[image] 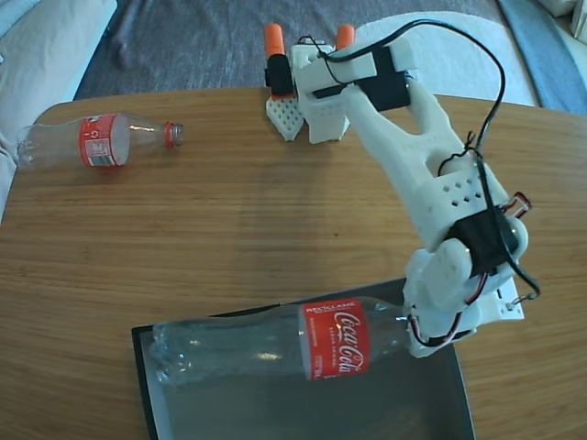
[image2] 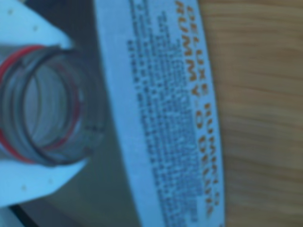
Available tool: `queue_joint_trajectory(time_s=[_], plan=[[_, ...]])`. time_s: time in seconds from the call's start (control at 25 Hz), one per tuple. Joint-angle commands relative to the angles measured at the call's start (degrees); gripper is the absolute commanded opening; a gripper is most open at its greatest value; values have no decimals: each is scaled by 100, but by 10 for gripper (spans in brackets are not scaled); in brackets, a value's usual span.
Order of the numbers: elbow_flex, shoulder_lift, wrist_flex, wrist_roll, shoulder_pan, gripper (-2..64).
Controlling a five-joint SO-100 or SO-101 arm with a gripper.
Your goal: Grasp the bottles and put them in the box.
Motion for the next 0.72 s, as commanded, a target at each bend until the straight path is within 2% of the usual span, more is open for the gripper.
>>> queue_joint_trajectory(time_s=[0.0, 0.68], plan=[[-281, 158, -35, -35, 9, 52], [-343, -18, -185, -44, 0, 51]])
